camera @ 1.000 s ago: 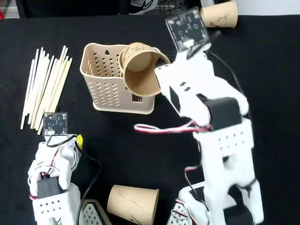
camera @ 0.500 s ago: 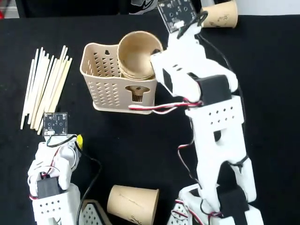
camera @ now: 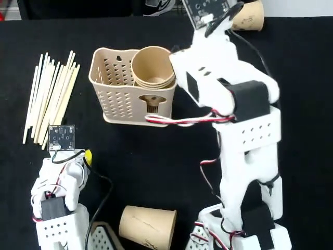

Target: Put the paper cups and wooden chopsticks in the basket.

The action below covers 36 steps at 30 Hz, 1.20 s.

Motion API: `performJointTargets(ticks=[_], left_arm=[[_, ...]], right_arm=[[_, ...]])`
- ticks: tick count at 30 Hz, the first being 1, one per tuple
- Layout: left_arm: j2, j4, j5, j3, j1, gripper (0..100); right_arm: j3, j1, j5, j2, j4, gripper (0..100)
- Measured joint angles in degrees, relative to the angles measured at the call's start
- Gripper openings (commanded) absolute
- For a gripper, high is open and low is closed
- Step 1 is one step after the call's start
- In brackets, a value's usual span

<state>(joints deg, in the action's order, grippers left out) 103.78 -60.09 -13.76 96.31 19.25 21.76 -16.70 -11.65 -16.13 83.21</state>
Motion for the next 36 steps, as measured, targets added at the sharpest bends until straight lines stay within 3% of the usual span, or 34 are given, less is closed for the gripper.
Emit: performJointTargets(ticks=[6, 10, 23, 27, 31, 36], left_arm=[[0.0, 0.0, 0.0, 0.0, 0.0, 24], [0.0, 0.0, 0.0, 0.0, 0.0, 24], [0.0, 0.0, 0.0, 0.0, 0.0, 24], [0.0, 0.0, 0.0, 0.0, 0.0, 24], [0.0, 0.0, 0.0, 0.0, 0.0, 24], [0.0, 0.0, 0.0, 0.0, 0.0, 24]], right_arm=[[1.3, 0.0, -10.6, -2.2, 14.2, 20.1], [-3.7, 2.5, -14.9, -6.9, 15.9, 20.1], [-53.7, 4.0, -43.4, -41.8, 16.0, 20.1], [-69.5, -1.2, -50.7, -53.6, 16.1, 20.1], [-72.5, -8.7, -50.4, -57.1, 16.1, 20.1], [-72.5, -22.9, -48.0, -52.5, 16.1, 20.1]])
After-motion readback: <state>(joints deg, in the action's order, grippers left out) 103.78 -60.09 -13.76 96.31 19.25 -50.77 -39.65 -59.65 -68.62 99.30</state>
